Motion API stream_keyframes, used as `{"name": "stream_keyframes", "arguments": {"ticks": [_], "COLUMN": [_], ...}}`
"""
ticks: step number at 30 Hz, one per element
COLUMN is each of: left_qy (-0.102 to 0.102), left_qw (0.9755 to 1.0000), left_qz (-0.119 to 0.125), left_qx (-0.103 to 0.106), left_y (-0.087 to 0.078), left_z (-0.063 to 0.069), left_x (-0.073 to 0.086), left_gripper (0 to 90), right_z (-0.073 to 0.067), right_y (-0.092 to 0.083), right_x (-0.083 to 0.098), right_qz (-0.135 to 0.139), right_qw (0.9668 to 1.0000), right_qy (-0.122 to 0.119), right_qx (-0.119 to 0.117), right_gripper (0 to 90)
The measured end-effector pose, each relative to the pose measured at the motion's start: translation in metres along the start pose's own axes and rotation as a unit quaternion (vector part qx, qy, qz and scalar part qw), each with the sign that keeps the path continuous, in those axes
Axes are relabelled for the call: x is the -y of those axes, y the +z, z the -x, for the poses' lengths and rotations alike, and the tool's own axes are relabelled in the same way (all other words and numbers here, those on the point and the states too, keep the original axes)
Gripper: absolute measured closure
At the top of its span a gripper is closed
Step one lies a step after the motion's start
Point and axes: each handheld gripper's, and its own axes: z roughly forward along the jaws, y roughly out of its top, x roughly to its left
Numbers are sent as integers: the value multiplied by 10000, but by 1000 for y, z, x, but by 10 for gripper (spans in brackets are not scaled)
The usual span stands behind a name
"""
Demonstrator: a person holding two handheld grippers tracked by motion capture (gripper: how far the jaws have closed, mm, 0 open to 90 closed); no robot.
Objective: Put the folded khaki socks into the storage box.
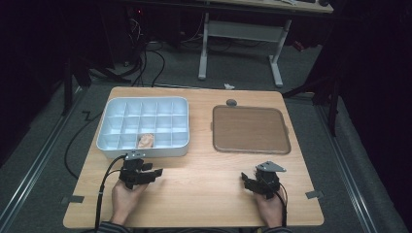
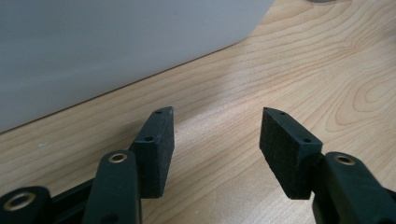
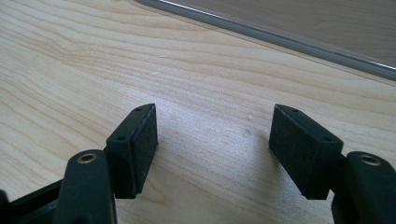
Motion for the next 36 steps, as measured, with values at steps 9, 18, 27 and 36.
{"name": "stream_keyframes", "arguments": {"ticks": [9, 18, 27, 36], "left_qy": [320, 430, 494, 832], "left_qw": [9992, 9983, 9977, 9940], "left_qz": [21, -24, 45, 184], "left_qx": [-241, -381, -470, -687], "left_y": [9, 17, 19, 22], "left_z": [11, 12, 12, 17], "left_x": [0, 1, 4, 8], "left_gripper": [455, 451, 440, 419], "right_z": [0, 0, 0, -1], "right_y": [0, 0, 0, 0], "right_x": [0, 0, 0, 0], "right_qz": [-1, -3, -5, -7], "right_qw": [10000, 10000, 10000, 10000], "right_qy": [-1, -1, -1, 1], "right_qx": [-2, 0, 3, 0], "right_gripper": [324, 324, 324, 324]}}
